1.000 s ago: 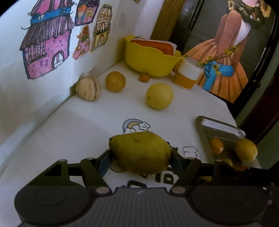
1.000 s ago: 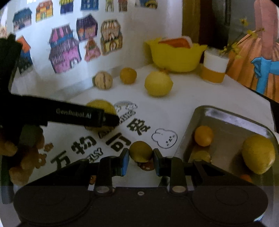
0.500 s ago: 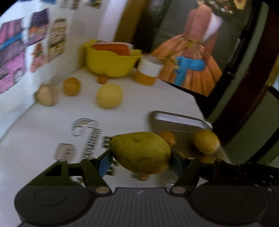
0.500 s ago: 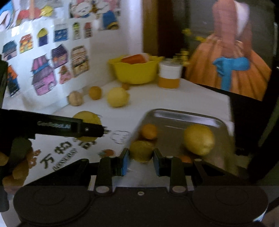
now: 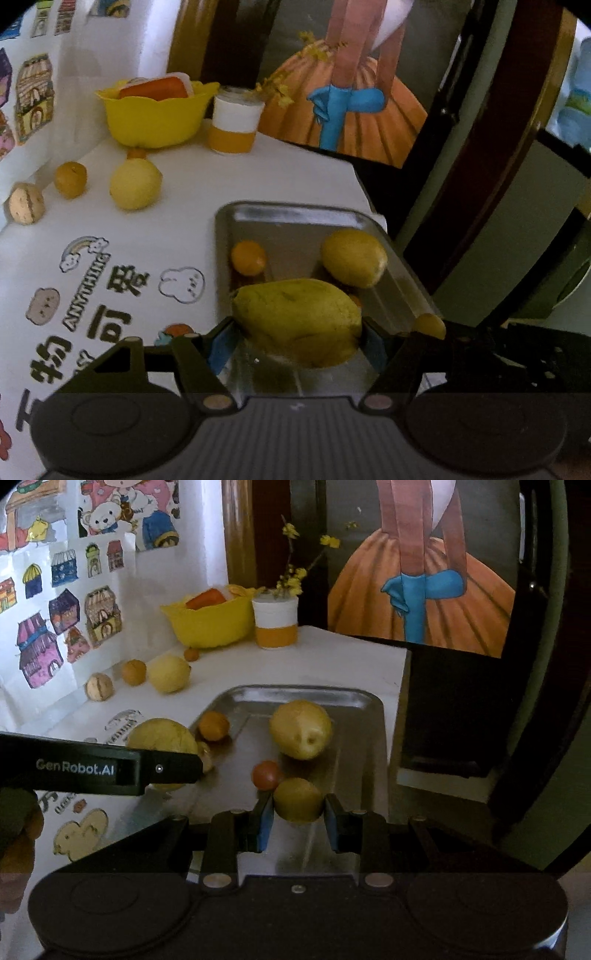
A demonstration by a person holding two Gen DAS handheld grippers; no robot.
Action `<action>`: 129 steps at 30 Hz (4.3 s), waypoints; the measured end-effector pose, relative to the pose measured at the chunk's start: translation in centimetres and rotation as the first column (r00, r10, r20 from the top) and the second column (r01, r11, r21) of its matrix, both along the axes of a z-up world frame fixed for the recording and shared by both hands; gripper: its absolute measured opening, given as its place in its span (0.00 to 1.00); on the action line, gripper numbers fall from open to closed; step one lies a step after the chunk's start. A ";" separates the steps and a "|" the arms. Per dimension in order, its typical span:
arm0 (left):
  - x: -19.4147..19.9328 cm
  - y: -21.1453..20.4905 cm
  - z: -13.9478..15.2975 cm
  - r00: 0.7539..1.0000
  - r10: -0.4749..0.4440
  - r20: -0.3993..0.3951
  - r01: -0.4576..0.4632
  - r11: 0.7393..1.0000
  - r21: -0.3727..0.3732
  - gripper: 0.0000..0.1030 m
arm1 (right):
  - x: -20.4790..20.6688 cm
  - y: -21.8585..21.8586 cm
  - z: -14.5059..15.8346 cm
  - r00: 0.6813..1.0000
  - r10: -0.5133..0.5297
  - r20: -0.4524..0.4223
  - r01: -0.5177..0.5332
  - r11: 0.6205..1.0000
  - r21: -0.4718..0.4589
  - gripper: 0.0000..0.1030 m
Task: Organize fruits
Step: 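Carry the pear and kiwi onto the metal tray and open both tools, then lift both tools off the tray back toward the remaining fruits, then grasp the striped tan round fruit with the left tool while the right tool grasps the yellow lemon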
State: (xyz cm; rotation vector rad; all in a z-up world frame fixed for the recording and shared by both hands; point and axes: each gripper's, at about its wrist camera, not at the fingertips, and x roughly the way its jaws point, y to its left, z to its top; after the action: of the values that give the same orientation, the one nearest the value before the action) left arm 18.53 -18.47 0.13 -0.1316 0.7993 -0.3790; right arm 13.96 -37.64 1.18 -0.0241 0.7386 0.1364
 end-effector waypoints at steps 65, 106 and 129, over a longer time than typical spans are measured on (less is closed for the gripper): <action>-10.7 19.1 5.1 0.960 0.276 0.042 -0.278 0.940 0.199 1.00 | -9.7 12.2 7.7 0.950 0.312 -0.016 -0.309 0.946 0.095 0.99; 18.2 18.3 -1.1 0.854 0.498 -0.148 -0.481 0.866 0.137 0.99 | 28.1 14.9 2.3 0.900 0.350 -0.262 -0.337 0.937 0.094 0.95; 21.6 17.2 -2.4 0.712 0.692 -0.117 -0.656 0.715 0.243 0.84 | 29.5 20.9 -2.2 0.862 0.437 -0.256 -0.437 0.898 0.060 0.74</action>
State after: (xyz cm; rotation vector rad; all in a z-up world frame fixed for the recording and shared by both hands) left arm 40.14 -1.24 -2.28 -0.2841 0.9216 0.4261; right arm 43.44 -16.76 -0.98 -0.1780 0.9929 0.5851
